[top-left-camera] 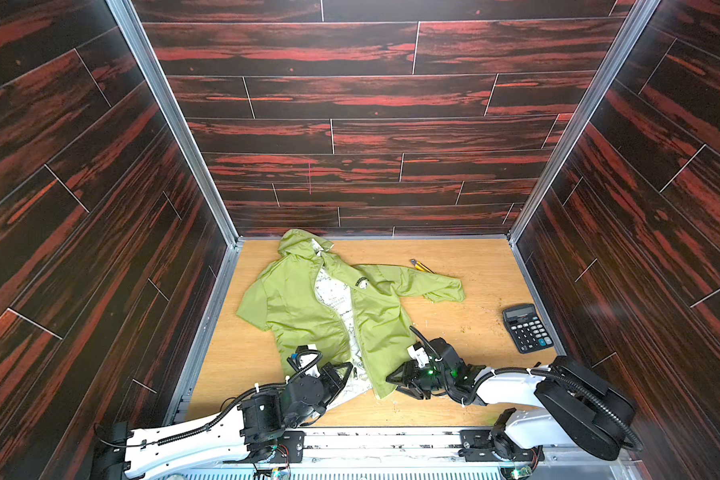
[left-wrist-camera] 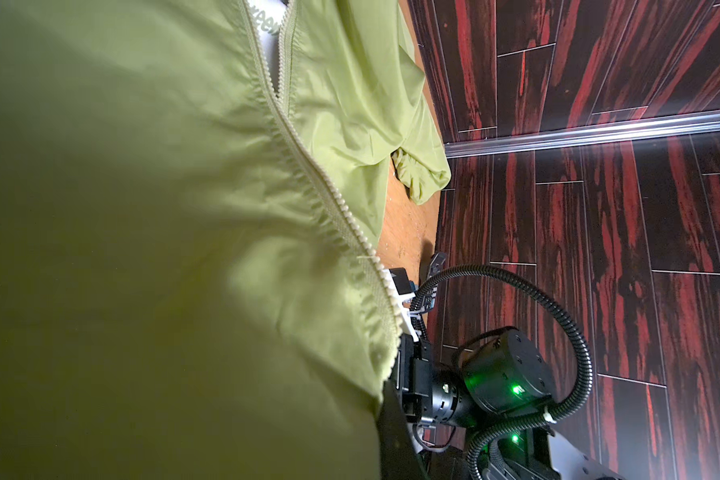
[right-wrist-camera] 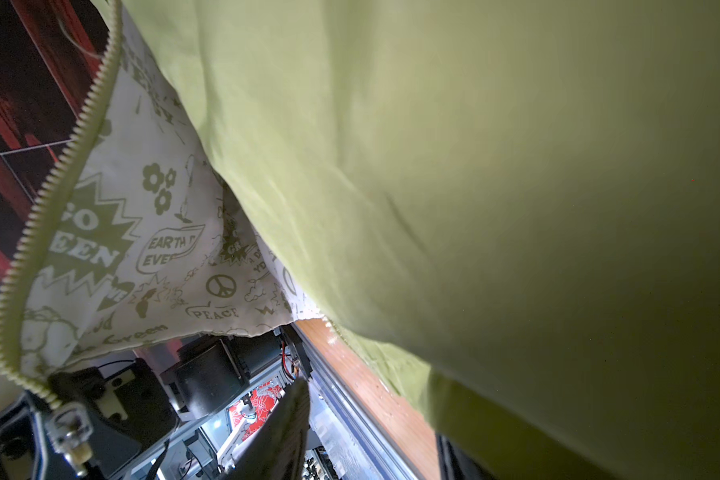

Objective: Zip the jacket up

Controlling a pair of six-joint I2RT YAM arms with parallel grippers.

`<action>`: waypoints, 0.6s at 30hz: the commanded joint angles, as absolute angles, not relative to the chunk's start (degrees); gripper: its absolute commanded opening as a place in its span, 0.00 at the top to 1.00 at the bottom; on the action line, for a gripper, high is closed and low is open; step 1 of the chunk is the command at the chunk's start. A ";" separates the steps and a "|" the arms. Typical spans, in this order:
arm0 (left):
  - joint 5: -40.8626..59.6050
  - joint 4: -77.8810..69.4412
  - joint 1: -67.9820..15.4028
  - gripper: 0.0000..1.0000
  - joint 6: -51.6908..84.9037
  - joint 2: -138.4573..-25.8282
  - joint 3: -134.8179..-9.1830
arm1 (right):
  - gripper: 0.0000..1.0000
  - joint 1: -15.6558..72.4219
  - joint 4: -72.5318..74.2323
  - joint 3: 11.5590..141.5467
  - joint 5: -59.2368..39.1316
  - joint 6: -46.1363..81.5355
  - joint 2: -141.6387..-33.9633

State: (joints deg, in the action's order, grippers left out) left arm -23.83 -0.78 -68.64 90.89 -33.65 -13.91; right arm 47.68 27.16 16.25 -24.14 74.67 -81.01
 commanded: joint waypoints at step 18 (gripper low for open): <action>-23.16 -0.98 -68.68 1.00 91.15 -34.38 -13.36 | 0.58 53.91 36.46 20.46 -26.70 79.02 -92.18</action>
State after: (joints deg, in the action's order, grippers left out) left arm -22.92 -0.84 -68.64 90.91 -34.46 -13.91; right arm 53.08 34.72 19.70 -26.13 77.30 -89.84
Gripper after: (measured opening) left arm 0.061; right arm 0.419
